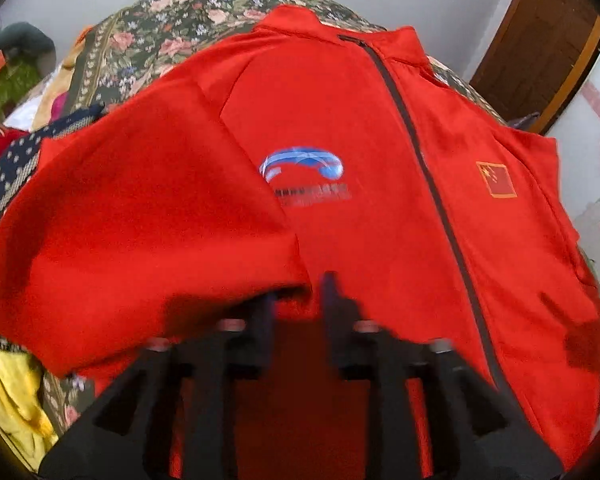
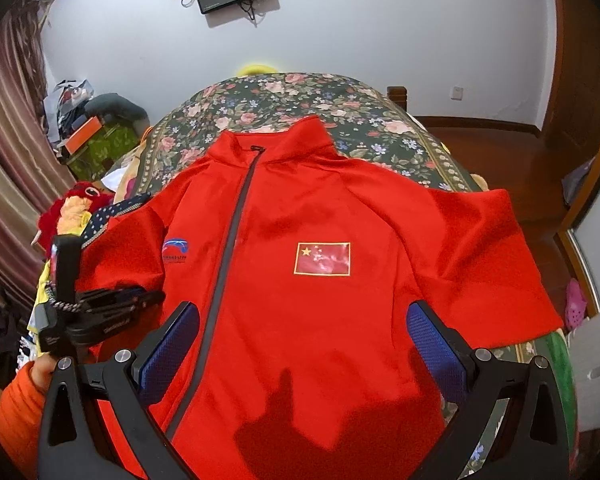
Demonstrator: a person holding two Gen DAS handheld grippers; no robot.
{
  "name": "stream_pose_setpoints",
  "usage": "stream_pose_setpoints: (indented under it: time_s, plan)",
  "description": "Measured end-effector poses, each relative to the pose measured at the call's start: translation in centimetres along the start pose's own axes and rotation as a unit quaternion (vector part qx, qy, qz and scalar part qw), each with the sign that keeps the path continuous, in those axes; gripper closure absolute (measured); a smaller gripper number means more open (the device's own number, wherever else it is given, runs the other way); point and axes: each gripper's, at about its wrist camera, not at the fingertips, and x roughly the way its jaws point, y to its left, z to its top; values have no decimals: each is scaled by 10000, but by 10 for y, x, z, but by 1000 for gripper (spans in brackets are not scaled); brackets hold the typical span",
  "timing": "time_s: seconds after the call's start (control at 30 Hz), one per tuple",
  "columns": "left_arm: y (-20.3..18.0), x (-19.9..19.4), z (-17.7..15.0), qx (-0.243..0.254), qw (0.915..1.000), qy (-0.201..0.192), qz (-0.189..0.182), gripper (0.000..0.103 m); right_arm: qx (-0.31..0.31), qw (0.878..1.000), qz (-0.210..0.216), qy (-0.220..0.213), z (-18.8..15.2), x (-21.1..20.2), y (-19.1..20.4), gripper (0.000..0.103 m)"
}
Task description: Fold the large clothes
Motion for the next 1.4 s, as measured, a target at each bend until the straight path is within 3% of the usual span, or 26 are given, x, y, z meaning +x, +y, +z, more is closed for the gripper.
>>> stream_pose_setpoints:
  time_s: [0.07,0.2,0.33,0.5,0.67,0.83,0.87,0.9,1.0,1.17,1.23,1.33,1.4]
  plan:
    - [7,-19,-10,-66,9998,-162,-67,39,29,10000,16,29,0,-1,1,0]
    - [45,-55,-25,-548,9974,-461,-9,37,32,10000,87,24,1,-2,8,0]
    - [108,-80,-45,-1313,9884,-758,6,34,-38,9999,123,62,0,-1,18,0]
    - [176,-73,-73,-2243,9725,-592,217,34,-93,9998,142,120,-1,4,27,0]
    - [210,-43,-96,-3071,9494,-409,-503,34,-88,9997,60,229,-3,14,27,0]
    - [216,-24,-100,-3412,9350,-517,-818,36,31,9993,10,382,-5,24,23,0]
    - [215,-22,-98,-3414,9345,-561,-836,48,54,9992,11,405,-5,25,22,0]
    - [215,-21,-96,-3394,9354,-568,-814,68,75,9991,16,428,-6,26,22,0]
    - [209,-25,-94,-3268,9419,-523,-574,84,101,9988,27,475,-8,28,20,0]
    - [186,-69,-88,-2551,9639,-740,168,92,48,9989,64,454,-10,26,19,0]
    - [174,-94,-79,-2243,9684,-962,522,93,50,9990,103,424,-10,24,17,0]
    - [152,-143,-49,-1729,9654,-1550,1188,94,68,9993,150,347,-9,20,13,0]
    - [132,-176,-21,-1446,9617,-1956,1267,95,68,9995,163,268,-9,16,8,0]
